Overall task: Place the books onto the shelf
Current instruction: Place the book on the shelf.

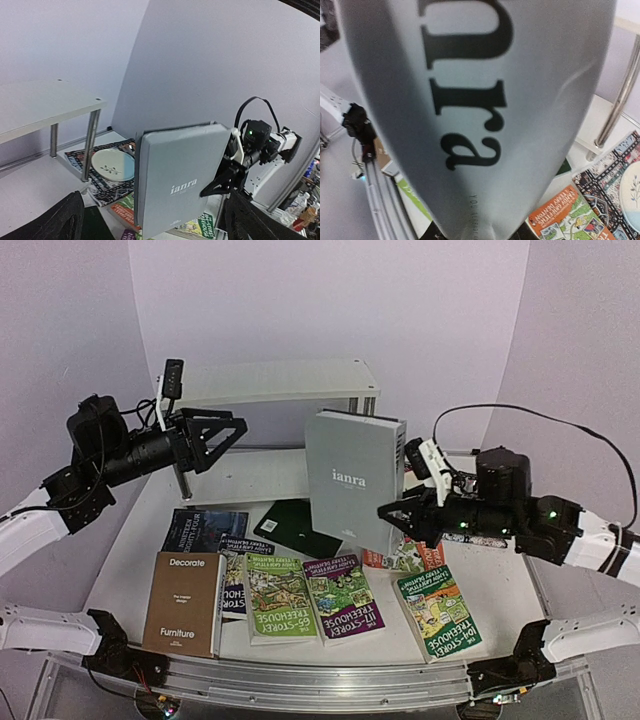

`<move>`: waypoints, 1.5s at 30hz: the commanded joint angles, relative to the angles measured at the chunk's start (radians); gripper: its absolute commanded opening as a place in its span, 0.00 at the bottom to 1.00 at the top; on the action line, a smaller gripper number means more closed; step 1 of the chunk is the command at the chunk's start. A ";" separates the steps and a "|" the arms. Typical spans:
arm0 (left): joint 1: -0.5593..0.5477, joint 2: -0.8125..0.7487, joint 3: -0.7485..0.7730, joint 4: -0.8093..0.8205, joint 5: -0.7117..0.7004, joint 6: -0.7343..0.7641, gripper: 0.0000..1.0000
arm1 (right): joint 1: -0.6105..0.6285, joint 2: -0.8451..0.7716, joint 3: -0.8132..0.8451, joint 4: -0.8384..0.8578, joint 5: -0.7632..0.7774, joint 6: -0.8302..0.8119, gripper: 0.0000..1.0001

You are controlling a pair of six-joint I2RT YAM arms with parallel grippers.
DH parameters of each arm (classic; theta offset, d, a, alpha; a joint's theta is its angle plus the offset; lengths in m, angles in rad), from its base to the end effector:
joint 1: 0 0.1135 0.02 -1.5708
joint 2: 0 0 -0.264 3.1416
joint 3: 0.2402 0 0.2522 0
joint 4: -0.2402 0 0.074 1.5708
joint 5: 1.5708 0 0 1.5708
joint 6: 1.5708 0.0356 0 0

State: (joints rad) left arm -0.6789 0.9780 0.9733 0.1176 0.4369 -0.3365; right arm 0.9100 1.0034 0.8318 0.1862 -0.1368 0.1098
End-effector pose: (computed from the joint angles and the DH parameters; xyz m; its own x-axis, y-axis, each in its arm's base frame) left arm 0.1643 -0.1520 0.4033 -0.2131 -0.2124 -0.9536 0.8749 0.3930 -0.2831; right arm 0.1428 0.1917 0.3550 -0.0860 0.0663 -0.9941 -0.8616 0.4961 0.1076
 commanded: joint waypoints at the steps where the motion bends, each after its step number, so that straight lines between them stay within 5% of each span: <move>1: -0.001 -0.067 -0.012 -0.104 -0.203 0.059 0.99 | 0.003 0.099 -0.076 0.240 0.213 -0.066 0.24; 6: 0.000 -0.127 -0.050 -0.118 -0.234 0.064 0.99 | 0.002 0.217 -0.174 0.538 0.330 -0.079 0.26; 17: -0.001 -0.167 -0.060 -0.194 -0.274 0.096 0.99 | 0.001 0.501 -0.137 0.847 0.518 -0.102 0.25; 45: -0.001 -0.130 -0.048 -0.219 -0.276 0.092 0.99 | -0.058 0.988 0.325 1.039 0.722 -0.124 0.24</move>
State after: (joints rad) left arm -0.6792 0.8427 0.9192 -0.0812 0.1787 -0.2543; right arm 0.8762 1.9554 1.0645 1.1082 0.5117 -0.0377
